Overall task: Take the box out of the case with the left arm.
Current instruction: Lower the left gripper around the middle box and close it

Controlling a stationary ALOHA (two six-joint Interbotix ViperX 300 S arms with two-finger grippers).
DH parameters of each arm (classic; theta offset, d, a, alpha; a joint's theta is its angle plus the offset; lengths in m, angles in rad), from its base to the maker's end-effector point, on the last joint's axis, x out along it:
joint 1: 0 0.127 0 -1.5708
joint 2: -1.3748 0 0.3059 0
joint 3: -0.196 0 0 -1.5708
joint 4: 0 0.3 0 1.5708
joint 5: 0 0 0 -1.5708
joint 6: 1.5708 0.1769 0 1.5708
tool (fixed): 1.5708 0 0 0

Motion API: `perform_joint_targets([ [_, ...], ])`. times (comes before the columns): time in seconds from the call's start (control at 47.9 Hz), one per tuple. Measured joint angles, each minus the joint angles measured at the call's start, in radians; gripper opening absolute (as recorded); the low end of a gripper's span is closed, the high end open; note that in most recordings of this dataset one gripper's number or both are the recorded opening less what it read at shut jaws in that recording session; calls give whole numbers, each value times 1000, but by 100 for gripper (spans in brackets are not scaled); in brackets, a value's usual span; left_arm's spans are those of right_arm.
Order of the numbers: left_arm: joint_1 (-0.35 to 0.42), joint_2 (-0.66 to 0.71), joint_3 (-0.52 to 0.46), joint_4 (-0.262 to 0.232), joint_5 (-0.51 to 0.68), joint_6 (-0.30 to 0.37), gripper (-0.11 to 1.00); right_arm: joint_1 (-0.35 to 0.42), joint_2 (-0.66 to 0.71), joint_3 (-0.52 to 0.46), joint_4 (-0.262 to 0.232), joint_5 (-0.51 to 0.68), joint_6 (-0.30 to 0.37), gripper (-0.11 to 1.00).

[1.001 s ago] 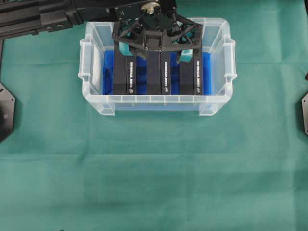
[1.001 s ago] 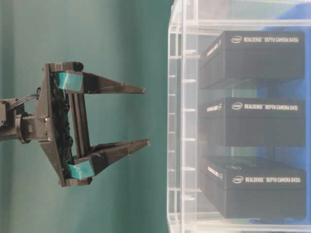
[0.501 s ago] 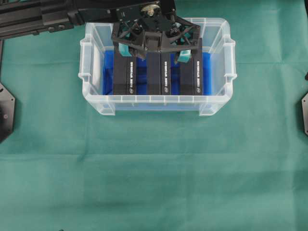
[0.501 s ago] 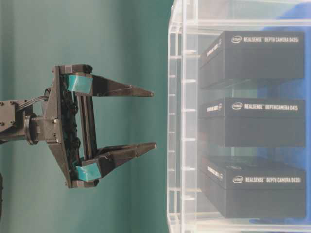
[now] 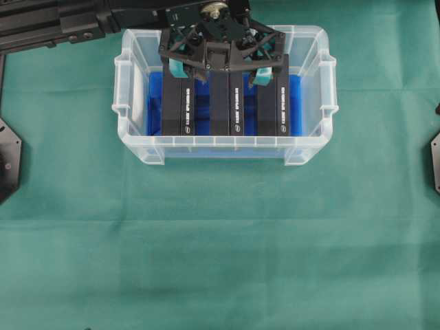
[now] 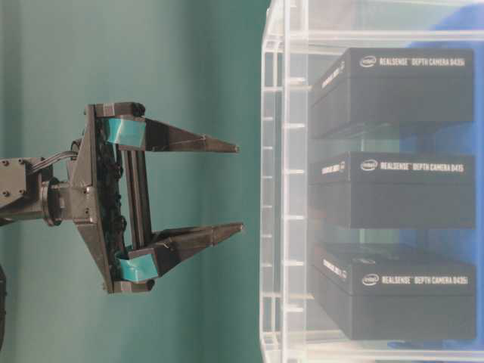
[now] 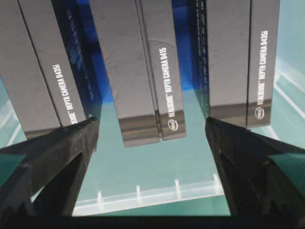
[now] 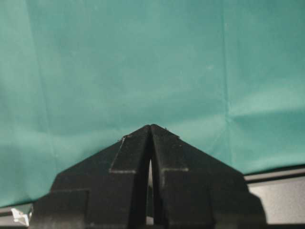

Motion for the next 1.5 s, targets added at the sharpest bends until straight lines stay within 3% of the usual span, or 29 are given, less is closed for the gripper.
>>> perform_joint_targets([
  [0.334, 3, 25, 5, 0, -17, 0, 97, 0, 0, 0, 0, -2, 0, 0],
  [0.918, 9, 34, 124, 6, -133, -37, 97, 0, 2, 0, 0, -2, 0, 0],
  [1.502, 9, 34, 175, 6, -195, -54, 97, 0, 0, 0, -2, 0, -2, 0],
])
